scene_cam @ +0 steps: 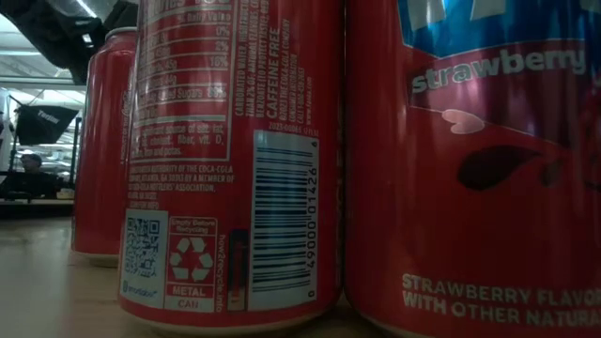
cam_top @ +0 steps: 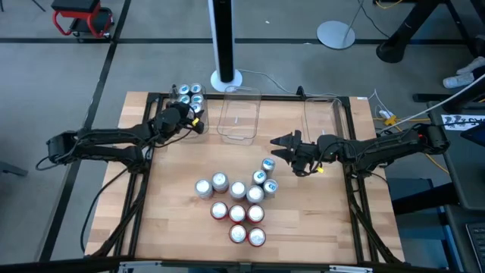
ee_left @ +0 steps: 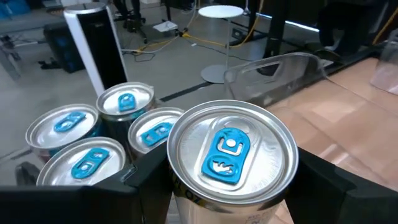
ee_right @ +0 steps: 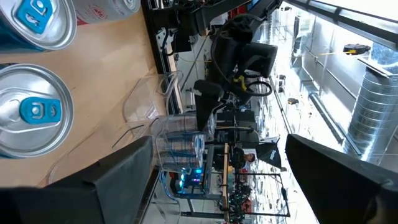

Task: Sort soda cans
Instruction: Put the blue soda can into the left transparent bin

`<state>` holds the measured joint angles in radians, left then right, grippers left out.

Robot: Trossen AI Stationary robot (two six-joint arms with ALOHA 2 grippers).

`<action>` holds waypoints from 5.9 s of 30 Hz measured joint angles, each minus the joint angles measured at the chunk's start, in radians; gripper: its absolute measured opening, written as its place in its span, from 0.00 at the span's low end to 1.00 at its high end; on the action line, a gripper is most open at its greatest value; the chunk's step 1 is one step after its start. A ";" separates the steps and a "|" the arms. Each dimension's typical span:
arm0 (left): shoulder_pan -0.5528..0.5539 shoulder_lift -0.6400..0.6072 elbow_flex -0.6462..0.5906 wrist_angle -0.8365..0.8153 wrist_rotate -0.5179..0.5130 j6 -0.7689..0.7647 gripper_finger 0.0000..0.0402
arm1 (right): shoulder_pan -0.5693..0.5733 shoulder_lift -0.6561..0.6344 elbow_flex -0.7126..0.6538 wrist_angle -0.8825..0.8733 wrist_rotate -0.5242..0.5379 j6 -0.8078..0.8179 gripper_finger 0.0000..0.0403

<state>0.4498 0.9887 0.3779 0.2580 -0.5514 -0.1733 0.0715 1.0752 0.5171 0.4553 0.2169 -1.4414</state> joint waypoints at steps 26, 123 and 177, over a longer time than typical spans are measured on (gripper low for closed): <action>0.075 0.205 -0.013 0.148 0.033 -0.005 0.59 | 0.000 0.000 0.000 -0.001 0.000 0.000 0.91; -0.363 0.428 0.416 -0.006 0.444 0.065 0.72 | 0.000 0.000 0.000 -0.001 0.000 0.003 0.91; -0.465 0.903 1.028 -0.360 0.444 0.049 0.72 | 0.000 -0.219 -0.039 -0.712 0.019 0.401 0.91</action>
<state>-0.0150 1.8915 1.4058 -0.1019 -0.1070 -0.1242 0.0716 0.8566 0.4784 -0.2563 0.2363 -1.0401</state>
